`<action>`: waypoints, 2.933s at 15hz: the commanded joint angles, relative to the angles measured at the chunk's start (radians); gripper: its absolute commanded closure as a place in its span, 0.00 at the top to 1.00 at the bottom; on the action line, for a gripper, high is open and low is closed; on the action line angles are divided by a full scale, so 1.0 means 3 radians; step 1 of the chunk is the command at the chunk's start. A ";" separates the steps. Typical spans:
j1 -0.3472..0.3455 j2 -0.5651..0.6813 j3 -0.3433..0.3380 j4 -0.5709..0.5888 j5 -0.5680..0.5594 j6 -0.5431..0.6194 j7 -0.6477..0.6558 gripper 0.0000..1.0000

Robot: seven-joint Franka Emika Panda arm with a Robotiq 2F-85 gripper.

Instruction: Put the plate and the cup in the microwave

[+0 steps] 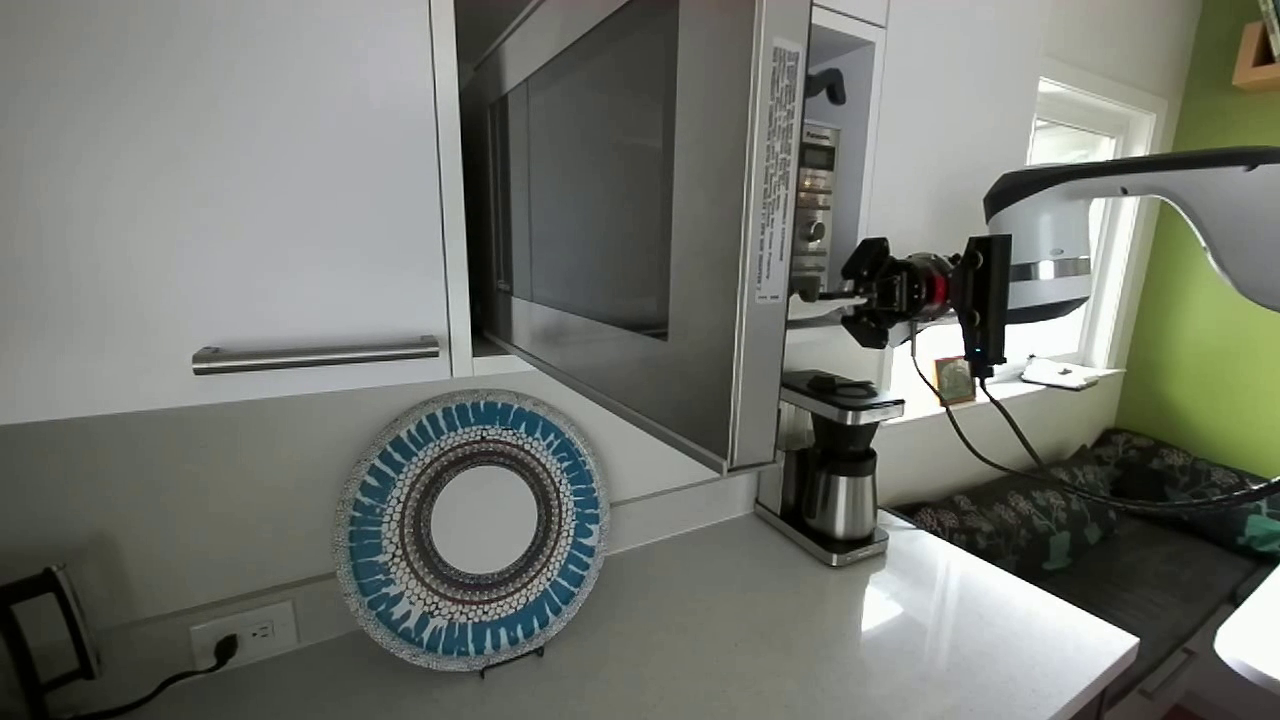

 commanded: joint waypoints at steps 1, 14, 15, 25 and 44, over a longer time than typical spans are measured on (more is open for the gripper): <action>0.0016 0.0009 -0.0021 0.0010 -0.0002 -0.0005 0.0003 0.01; 0.0029 0.0029 -0.0012 0.0230 0.0122 0.0095 0.0064 0.00; 0.0032 0.0033 -0.0008 0.0252 0.0146 0.0121 0.0078 0.00; 0.0151 0.0078 0.0113 0.0341 0.0265 0.0675 0.0281 0.00; 0.0395 0.0061 0.0410 0.0411 0.0143 0.2002 0.0553 0.00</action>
